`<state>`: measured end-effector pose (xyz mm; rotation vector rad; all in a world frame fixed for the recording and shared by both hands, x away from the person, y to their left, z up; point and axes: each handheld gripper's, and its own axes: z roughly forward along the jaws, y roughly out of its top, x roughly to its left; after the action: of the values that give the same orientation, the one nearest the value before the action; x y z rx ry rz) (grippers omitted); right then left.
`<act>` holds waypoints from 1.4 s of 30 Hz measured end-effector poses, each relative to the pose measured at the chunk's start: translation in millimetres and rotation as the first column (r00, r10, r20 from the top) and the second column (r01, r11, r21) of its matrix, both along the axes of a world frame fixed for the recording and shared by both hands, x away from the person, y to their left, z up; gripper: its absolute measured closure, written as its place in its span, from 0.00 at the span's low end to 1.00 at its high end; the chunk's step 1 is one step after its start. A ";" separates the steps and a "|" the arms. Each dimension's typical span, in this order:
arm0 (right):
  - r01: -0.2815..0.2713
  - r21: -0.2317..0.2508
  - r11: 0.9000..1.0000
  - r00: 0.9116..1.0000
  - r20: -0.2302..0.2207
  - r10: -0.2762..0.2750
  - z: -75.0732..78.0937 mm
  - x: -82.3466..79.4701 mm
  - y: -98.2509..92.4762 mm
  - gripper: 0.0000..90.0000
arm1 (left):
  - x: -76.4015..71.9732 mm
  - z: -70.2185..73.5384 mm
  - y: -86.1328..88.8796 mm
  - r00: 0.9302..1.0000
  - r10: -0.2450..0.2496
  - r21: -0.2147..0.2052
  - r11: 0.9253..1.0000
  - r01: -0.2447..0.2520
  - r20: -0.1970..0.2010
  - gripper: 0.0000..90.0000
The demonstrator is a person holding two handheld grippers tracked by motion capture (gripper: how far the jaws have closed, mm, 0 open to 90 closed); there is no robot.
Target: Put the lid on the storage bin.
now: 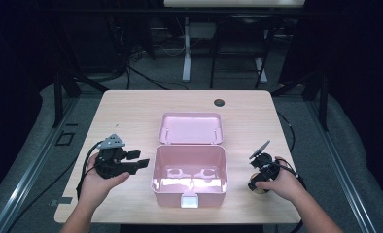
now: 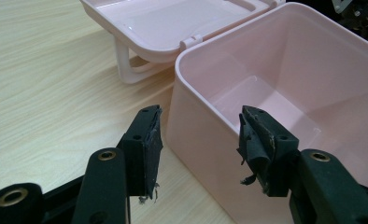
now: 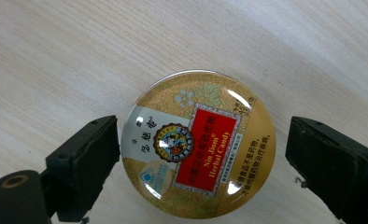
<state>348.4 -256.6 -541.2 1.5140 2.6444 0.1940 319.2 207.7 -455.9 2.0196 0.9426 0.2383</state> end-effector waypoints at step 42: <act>0.004 0.023 1.000 0.998 -0.069 -0.003 -9.0 3.9 -2.2 0.21 | 0.0 0.6 1.8 1.000 0.006 -0.003 1.000 -0.006 -0.001 0.54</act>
<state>352.3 -258.7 -550.2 1.5597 2.7013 0.1758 319.2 209.6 -455.3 2.0149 0.9489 0.2394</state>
